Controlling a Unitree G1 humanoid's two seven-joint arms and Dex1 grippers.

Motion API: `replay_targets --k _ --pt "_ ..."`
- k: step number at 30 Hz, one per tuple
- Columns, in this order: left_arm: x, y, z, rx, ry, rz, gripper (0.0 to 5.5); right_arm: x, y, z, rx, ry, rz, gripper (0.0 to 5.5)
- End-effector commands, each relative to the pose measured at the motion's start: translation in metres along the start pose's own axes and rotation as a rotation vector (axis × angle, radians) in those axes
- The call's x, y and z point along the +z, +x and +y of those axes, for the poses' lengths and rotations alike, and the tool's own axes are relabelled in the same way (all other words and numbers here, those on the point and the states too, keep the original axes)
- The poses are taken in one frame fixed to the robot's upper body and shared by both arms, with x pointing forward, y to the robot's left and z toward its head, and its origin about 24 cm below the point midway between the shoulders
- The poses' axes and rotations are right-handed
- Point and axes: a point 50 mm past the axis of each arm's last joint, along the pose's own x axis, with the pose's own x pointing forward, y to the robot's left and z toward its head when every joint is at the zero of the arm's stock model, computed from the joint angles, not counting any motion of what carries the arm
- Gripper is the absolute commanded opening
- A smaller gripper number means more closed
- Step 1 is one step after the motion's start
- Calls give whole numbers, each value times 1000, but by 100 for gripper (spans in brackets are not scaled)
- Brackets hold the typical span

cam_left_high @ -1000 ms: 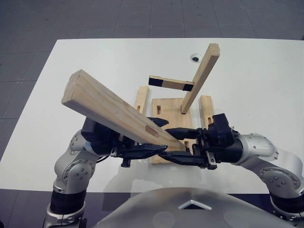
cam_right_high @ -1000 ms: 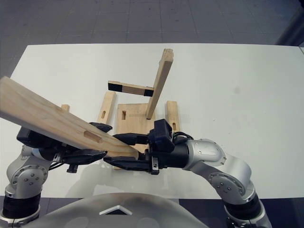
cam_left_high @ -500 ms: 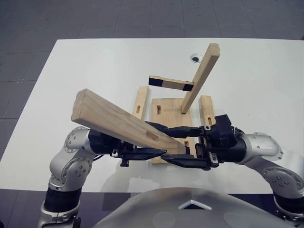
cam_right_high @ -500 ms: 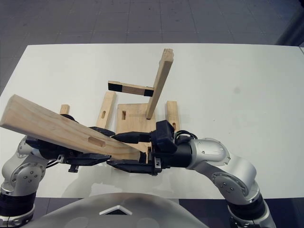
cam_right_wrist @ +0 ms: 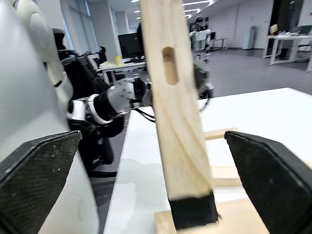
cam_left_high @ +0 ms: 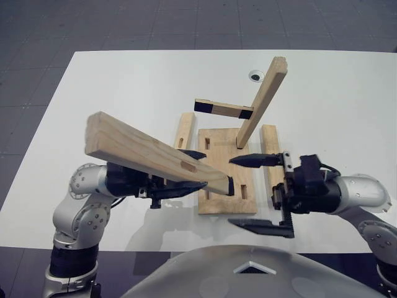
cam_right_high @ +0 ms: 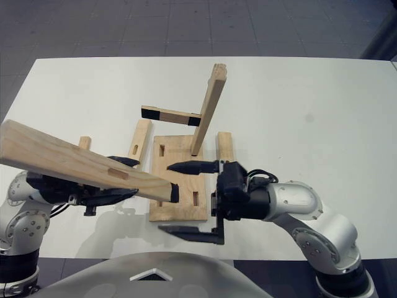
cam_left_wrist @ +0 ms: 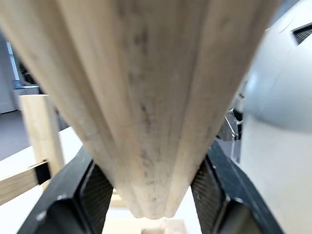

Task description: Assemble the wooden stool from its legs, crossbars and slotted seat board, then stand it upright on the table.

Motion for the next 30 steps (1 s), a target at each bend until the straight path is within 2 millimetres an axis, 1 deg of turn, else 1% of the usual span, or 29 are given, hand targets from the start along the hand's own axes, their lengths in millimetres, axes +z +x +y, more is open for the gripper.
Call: replay_targets --k 1,3,6,11,14,17,21,30 --pt "5 -14 14 72 74 73 205 1 -14 -6 -108 -40 -11 550" --pt "3 -20 20 91 74 97 205 -3 -21 -7 -146 -29 -16 550" --pt "0 -24 28 66 80 135 205 -13 -33 -8 -199 -25 5 550" --pt "-6 -24 61 80 146 198 205 -39 -47 -4 -241 12 51 550" --pt "-9 -22 76 85 169 208 205 -48 -50 -4 -249 32 55 550" --pt "-13 -18 83 48 192 216 205 -52 -50 -5 -240 42 54 550" --pt "-18 -16 93 14 175 222 205 -54 -50 -5 -235 41 57 550" --pt "-31 -21 107 29 138 235 205 -53 -50 -4 -220 33 60 550"
